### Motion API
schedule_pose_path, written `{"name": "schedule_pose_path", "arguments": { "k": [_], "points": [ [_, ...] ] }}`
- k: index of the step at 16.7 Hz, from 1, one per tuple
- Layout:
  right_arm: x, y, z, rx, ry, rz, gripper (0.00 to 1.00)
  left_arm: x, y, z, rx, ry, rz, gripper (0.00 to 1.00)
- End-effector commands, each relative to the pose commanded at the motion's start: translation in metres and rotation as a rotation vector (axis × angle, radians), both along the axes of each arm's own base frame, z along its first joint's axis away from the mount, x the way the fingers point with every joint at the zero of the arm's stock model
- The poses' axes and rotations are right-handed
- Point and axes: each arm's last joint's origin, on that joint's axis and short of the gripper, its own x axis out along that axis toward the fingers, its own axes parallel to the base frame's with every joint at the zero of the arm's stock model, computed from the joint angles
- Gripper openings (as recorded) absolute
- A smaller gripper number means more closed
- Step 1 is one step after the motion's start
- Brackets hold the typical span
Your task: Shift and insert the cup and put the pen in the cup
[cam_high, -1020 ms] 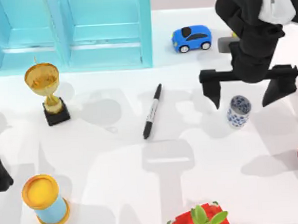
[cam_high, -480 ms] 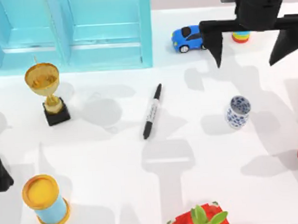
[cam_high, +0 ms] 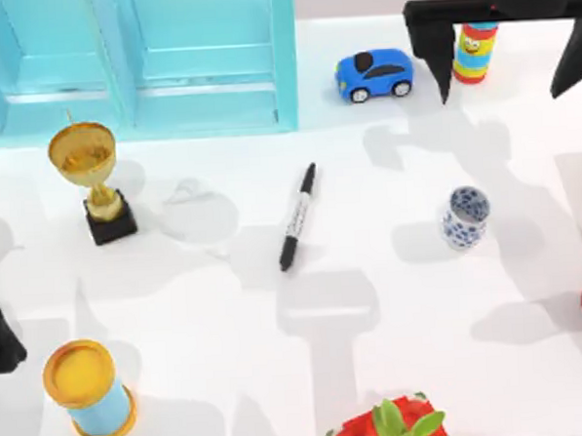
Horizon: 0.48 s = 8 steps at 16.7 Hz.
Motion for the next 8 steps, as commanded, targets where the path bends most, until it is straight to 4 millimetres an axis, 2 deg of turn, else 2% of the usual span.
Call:
{"name": "schedule_pose_path", "arguments": {
  "k": [4, 8],
  "points": [
    [0.001, 0.006, -0.003, 0.006, -0.006, -0.003, 1.0, 0.0, 0.0, 0.0, 0.0, 0.0, 0.0, 1.0],
    [0.014, 0.044, -0.037, 0.044, -0.021, -0.075, 1.0, 0.0, 0.0, 0.0, 0.0, 0.0, 0.0, 1.0]
  ]
}}
